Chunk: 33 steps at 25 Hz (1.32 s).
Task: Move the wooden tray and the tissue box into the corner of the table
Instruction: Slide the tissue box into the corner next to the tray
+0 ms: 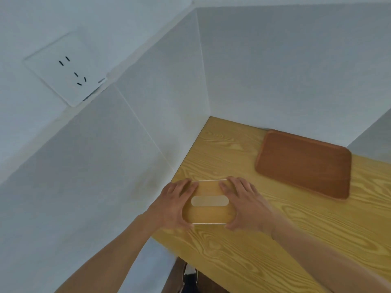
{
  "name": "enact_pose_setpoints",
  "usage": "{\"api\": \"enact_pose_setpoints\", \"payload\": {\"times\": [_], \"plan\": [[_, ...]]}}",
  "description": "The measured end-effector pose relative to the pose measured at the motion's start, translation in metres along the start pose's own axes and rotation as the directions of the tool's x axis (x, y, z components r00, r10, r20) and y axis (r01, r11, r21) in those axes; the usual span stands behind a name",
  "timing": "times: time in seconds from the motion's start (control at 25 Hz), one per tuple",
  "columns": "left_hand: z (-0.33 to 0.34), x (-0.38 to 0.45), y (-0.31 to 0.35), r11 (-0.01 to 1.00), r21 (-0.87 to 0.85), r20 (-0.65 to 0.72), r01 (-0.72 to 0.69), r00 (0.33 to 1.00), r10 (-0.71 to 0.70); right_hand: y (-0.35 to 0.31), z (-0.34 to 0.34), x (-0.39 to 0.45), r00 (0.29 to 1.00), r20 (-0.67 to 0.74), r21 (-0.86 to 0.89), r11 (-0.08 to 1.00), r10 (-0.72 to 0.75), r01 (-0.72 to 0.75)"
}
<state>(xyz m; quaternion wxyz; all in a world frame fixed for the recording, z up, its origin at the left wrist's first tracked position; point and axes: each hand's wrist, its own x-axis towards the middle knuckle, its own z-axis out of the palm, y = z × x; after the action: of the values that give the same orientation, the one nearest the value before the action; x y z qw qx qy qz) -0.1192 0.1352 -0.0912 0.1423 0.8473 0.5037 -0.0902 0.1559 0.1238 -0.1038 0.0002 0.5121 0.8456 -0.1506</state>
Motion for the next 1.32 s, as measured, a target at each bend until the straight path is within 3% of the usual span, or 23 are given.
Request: {"api": "enact_pose_setpoints", "payload": {"times": [0.28,0.44,1.12,1.32], "plan": [[-0.006,0.074,-0.039,0.989,-0.001,0.130,-0.148,0.981,0.146,-0.017,0.022,0.031,0.952,0.001,0.048,0.950,0.308,-0.307],[-0.010,0.107,-0.054,0.977,0.073,0.163,-0.202,0.969,0.188,-0.024,0.023,0.054,0.916,0.016,0.025,0.915,0.401,-0.402],[-0.002,0.130,-0.077,0.989,0.130,0.239,-0.067,0.970,0.034,-0.022,0.035,0.108,0.914,0.070,-0.017,0.917,0.400,-0.400],[-0.001,0.124,-0.069,0.991,0.133,0.235,-0.027,0.972,-0.005,-0.025,0.035,0.112,0.900,0.147,-0.051,0.912,0.410,-0.407]]}}
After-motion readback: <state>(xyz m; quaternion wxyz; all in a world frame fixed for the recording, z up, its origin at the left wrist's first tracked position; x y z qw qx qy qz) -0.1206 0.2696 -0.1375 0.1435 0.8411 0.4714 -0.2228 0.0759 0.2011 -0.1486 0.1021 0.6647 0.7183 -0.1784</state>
